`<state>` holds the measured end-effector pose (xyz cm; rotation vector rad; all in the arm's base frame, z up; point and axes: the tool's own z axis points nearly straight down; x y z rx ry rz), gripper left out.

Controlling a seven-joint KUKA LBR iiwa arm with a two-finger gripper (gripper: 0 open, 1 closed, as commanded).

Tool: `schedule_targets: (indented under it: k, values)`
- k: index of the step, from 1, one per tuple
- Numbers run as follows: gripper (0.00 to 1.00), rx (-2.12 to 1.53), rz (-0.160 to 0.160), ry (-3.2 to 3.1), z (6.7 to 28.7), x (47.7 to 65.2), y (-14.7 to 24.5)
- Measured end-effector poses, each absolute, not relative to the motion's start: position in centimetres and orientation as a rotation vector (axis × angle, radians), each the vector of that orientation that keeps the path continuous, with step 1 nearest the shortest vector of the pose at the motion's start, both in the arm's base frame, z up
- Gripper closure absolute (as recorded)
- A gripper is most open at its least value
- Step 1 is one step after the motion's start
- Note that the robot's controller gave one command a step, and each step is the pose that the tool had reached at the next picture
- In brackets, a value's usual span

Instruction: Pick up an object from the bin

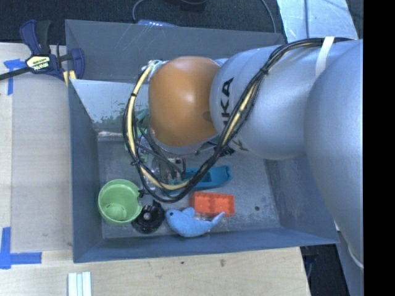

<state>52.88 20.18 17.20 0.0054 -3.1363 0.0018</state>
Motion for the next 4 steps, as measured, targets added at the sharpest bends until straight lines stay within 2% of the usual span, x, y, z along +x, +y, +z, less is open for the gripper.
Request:
schedule_targets:
  k: [1,2,3,4]
  values:
    - [0.00,0.001,-0.002,-3.144,17.7,53.1,20.1]
    - [0.00,-0.055,-0.005,-3.148,13.6,51.4,19.1]
    - [1.00,0.062,-0.002,-3.144,7.0,51.6,19.5]
    - [1.00,0.061,-0.002,-3.144,7.0,51.6,19.5]
